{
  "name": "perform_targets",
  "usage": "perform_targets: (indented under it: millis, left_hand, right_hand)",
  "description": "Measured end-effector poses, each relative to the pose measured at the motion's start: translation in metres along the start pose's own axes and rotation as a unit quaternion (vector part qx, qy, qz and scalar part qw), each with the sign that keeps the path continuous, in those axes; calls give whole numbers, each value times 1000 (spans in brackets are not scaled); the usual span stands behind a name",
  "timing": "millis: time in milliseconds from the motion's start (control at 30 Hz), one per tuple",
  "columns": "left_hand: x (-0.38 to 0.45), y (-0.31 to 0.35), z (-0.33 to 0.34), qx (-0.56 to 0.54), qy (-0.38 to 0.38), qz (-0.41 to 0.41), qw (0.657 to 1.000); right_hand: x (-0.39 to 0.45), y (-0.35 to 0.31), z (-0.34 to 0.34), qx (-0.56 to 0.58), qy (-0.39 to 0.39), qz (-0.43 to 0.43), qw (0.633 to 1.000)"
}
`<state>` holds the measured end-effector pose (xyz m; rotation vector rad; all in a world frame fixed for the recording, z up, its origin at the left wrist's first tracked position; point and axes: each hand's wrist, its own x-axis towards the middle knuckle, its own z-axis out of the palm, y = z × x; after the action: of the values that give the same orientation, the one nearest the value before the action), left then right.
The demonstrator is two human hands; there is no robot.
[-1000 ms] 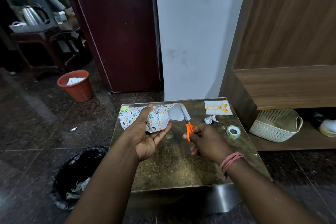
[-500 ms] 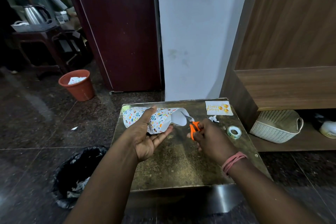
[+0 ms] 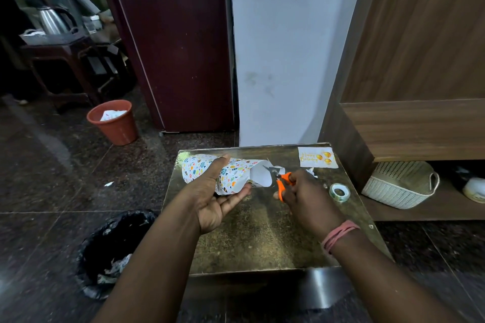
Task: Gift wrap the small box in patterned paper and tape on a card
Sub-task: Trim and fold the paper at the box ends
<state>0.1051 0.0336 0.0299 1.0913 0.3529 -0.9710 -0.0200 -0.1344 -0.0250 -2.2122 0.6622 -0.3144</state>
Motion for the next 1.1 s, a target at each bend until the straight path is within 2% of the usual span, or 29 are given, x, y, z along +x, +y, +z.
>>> perform_targets:
  millis: [300,767,1100]
  left_hand:
    - [3,0,-5,59,14,6,998]
    - [4,0,-7,83,13,11,996]
    - [3,1,-7,113,21,10,993]
  right_hand:
    - [1,5,-1,-38,16,-22,999]
    - [1,12,4,-29,11,-23,999]
    - [3,9,-2,-77,20,-59,995]
